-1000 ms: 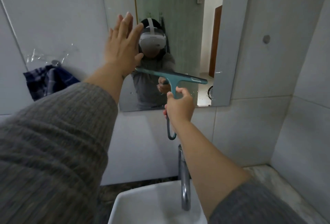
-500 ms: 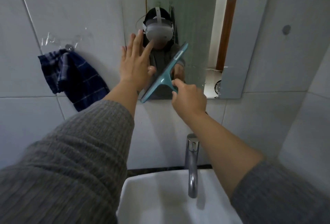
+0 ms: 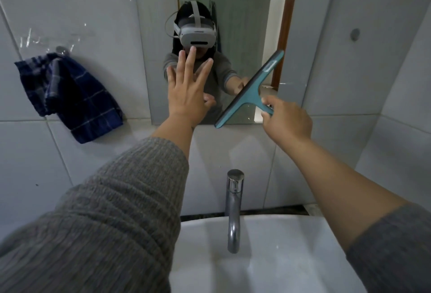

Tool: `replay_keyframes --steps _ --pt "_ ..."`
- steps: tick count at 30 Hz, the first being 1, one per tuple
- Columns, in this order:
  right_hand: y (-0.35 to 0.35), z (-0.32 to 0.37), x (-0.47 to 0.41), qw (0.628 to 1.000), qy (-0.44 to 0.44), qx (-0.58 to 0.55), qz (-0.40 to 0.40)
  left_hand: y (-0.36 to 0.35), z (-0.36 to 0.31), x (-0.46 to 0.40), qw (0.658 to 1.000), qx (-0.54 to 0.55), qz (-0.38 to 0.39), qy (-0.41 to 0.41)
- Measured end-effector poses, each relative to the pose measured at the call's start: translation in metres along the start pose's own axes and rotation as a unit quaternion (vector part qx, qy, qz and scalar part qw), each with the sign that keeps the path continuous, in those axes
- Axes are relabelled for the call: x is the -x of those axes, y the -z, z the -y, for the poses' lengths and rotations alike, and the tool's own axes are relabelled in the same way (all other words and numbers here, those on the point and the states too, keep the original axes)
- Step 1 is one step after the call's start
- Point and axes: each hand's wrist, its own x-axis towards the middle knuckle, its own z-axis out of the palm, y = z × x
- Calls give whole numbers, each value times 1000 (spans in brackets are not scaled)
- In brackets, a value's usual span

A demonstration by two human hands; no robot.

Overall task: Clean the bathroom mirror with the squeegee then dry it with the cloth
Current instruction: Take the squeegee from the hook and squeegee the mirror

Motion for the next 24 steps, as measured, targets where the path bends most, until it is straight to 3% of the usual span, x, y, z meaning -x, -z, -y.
replay_keyframes --steps 7,13,24 --pt "-6 -42 2 993 -95 -73 0 -8 -21 2 1000 13 12 7" --pt "-31 -46 20 960 -183 -210 -11 -10 -20 2 1000 20 14 6" --pt "-45 -43 35 927 -237 -292 0 -13 -20 2 999 49 6 14"
